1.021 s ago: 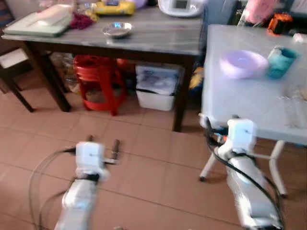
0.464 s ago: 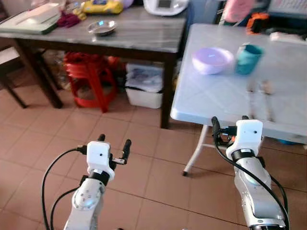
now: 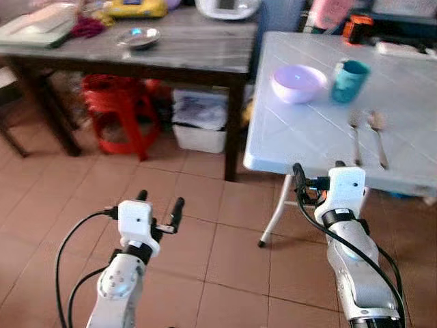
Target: Setting the table
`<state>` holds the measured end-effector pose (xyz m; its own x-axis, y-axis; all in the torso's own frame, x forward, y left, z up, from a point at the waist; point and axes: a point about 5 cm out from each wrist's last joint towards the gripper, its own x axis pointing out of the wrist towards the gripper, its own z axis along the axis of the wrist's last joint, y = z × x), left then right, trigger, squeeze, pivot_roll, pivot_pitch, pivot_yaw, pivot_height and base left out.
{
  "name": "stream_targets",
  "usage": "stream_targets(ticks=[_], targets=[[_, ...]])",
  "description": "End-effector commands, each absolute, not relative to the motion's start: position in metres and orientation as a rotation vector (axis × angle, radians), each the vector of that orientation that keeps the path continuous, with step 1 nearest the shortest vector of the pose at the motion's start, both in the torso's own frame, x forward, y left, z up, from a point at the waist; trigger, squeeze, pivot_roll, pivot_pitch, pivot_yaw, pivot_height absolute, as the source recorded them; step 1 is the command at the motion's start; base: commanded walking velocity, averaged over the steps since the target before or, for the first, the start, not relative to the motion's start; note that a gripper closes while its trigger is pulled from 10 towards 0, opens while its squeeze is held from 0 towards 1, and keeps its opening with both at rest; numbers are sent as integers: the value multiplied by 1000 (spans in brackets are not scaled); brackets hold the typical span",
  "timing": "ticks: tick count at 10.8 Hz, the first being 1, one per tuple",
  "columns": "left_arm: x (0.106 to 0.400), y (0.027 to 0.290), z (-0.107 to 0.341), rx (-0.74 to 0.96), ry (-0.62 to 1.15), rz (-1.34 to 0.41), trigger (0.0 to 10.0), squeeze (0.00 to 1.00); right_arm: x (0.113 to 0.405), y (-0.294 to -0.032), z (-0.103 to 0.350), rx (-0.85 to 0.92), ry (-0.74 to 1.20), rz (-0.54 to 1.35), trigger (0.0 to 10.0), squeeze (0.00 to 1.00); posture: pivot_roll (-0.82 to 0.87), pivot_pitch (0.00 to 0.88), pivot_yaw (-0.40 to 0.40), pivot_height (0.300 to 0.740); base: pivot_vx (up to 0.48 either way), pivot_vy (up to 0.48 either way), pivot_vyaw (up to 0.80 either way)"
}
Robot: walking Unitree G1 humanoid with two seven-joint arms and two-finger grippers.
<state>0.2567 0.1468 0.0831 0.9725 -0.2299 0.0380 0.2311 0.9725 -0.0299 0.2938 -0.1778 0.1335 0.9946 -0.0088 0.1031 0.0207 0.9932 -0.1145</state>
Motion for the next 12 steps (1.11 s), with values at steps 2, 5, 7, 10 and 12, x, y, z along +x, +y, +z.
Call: stream_targets(ticks=[2,5,7,10,12], targets=[[254,146,87,-51,-55,-258,10000,0,293,-177,134,-110,-105,-8,10000,0,-49,135,23,740,362,0,0],[257,145,99,-66,-95,-260,10000,0,293,-174,154,-153,-192,4,10000,0,-47,133,22,740,368,0,0],[259,143,105,-74,-115,-269,10000,0,288,-167,150,-135,-177,21,10000,0,-48,133,22,740,427,0,0],[258,143,103,-75,-101,-278,10000,0,289,-169,148,-128,-160,15,10000,0,-51,131,22,740,480,0,-402],[258,142,102,-75,-96,-281,10000,0,290,-168,146,-127,-152,23,10000,0,-47,128,20,740,480,0,-200]])
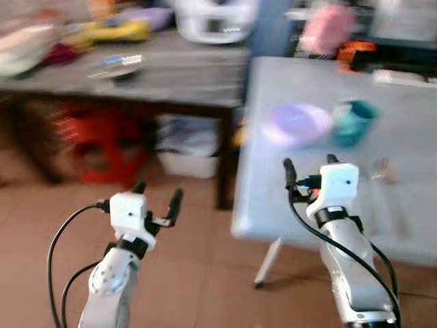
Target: Setting the table
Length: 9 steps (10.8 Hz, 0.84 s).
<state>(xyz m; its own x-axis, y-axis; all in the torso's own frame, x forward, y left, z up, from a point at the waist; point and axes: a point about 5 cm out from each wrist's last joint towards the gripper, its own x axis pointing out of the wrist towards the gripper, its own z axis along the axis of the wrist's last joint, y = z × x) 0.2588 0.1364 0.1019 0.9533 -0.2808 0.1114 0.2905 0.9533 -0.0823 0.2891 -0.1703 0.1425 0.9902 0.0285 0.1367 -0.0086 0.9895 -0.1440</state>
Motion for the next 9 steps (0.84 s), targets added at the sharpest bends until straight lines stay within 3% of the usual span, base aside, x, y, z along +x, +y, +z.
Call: stream_targets(ticks=[1,3,9], targets=[[258,142,102,-74,-94,-283,10000,0,290,-167,146,-126,-152,28,10000,0,-47,128,20,740,375,0,0],[257,142,100,-75,-83,-287,10000,0,291,-165,145,-122,-142,34,10000,0,-46,128,18,740,332,0,-394],[252,143,95,-65,-53,-309,10000,0,288,-159,141,-119,-138,47,10000,0,-40,143,29,740,0,0,-68]])
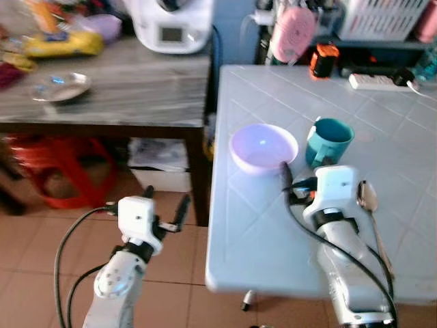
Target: Setting the table
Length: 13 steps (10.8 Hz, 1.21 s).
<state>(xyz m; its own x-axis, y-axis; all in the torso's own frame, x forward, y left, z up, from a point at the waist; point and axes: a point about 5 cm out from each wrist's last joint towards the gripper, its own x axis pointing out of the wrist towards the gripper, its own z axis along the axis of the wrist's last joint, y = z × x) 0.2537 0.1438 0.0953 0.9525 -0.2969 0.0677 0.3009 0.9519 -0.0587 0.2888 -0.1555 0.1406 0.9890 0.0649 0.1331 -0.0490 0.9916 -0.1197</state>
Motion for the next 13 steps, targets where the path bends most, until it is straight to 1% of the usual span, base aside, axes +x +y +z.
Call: stream_targets(ticks=[1,2,4,5,8,9,11,13], targets=[[252,143,96,-66,-55,-309,10000,0,287,-158,141,-118,-138,48,10000,0,-40,144,29,740,0,0,0],[253,143,97,-63,-58,-318,10000,0,288,-157,142,-118,-141,52,10000,0,-40,145,31,740,0,0,0],[250,137,102,-16,-82,-440,10000,0,290,-152,151,-73,-161,62,10000,0,-41,149,34,740,0,0,0],[250,136,105,14,-96,-509,10000,0,293,-151,158,9,-158,47,10000,0,-41,150,35,740,0,0,0],[249,135,112,110,-125,-625,10000,0,302,-145,176,129,-169,48,10000,0,-43,153,33,740,0,0,0],[249,135,113,101,-127,-618,10000,0,304,-142,180,153,-166,57,10000,0,-45,154,36,740,0,0,0],[248,131,113,94,-128,-635,10000,0,307,-139,176,294,-86,31,10000,0,-43,155,33,740,0,0,0],[246,129,114,105,-129,-646,10000,0,308,-139,179,327,-71,36,10000,0,-39,156,32,740,0,0,0]])
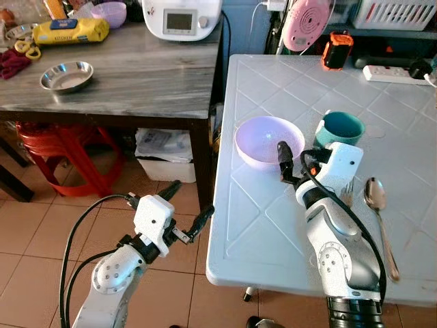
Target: Setting the table
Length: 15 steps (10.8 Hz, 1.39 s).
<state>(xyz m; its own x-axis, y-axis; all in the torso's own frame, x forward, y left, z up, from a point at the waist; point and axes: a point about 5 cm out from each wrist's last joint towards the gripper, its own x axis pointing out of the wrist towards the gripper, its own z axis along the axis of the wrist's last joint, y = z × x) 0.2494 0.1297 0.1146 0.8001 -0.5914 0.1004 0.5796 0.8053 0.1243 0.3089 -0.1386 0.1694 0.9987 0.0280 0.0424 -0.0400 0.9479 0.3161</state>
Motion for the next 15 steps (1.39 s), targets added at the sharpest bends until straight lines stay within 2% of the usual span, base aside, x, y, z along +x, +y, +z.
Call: stream_targets(ticks=[1,4,8,12,13,14,15], targets=[[246,130,114,106,-130,-641,10000,0,308,-138,181,339,-67,36,10000,0,-41,157,31,740,0,0,0],[248,132,108,109,-115,-648,10000,0,313,-138,181,418,-26,19,10000,0,-45,155,35,740,0,0,0],[246,131,106,112,-106,-656,10000,0,322,-134,173,622,94,37,10000,0,-41,157,31,740,0,0,0],[245,131,102,110,-93,-658,10000,0,323,-127,158,651,176,87,10000,0,-40,156,35,740,0,0,0],[245,131,102,111,-92,-660,10000,0,324,-126,158,656,177,95,4078,0,-40,156,35,740,0,0,0],[245,131,101,113,-90,-664,10000,0,328,-126,159,686,178,96,0,0,-39,157,37,740,0,0,0],[245,131,101,115,-89,-665,10000,0,331,-129,160,699,177,88,0,0,-39,157,37,740,0,0,0]])
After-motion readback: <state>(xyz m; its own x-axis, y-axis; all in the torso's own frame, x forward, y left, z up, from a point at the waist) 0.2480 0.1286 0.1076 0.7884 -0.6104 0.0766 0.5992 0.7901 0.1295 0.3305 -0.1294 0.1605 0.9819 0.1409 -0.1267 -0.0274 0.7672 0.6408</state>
